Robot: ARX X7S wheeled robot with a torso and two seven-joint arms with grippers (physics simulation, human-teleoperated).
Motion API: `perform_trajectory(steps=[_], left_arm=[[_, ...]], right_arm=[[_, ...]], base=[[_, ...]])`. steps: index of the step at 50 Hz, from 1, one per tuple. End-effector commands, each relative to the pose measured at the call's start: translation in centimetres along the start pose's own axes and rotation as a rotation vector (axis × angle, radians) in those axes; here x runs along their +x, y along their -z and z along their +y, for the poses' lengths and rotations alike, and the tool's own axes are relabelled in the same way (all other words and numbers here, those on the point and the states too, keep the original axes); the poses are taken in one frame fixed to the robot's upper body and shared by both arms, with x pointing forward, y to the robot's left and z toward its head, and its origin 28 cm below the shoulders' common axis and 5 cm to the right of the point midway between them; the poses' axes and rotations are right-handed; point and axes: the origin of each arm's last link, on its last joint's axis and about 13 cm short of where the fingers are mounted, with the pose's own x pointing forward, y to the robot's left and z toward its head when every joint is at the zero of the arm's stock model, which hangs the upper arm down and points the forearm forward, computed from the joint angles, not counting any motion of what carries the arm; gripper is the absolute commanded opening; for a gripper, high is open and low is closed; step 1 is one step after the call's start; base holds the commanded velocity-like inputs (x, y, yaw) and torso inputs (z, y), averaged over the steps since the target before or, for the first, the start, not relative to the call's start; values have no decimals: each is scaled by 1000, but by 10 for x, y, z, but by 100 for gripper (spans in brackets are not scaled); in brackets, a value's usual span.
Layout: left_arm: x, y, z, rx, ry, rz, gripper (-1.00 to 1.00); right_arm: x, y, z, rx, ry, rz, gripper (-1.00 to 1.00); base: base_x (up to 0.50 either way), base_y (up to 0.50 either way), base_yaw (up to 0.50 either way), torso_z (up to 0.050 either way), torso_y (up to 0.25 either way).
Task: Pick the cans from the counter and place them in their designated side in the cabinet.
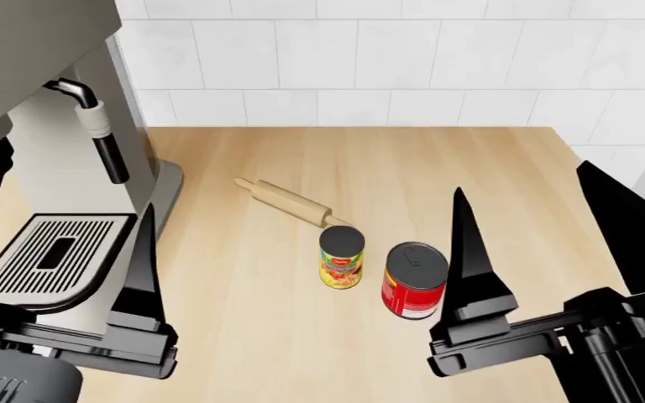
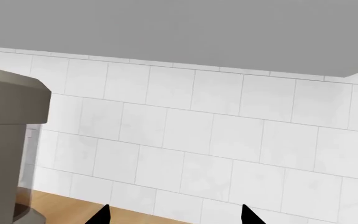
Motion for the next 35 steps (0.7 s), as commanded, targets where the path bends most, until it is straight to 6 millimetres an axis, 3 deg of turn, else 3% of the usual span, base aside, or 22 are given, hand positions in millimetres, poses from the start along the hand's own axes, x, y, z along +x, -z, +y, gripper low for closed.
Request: perform_trajectory(steps=[1,22,26,35], left_arm=[[-2,1,1,-1,3,-2,100],[-3,1,1,-1,9,-7,100],[-4,2,1,-2,9,-6,100],[-6,2,2,-11,12,-1,100]], right_arm=[[-1,-1,-1,3,-5,-3,100],[-4,-2,-2,20,-17,28,100],[-9,-2,-1,63,-85,131,100],[-6,13,-18,220,-264,371,100]], base=[[0,0,0,0,0],[89,0,0,0,0],[0,0,0,0,0],[0,0,0,0,0]])
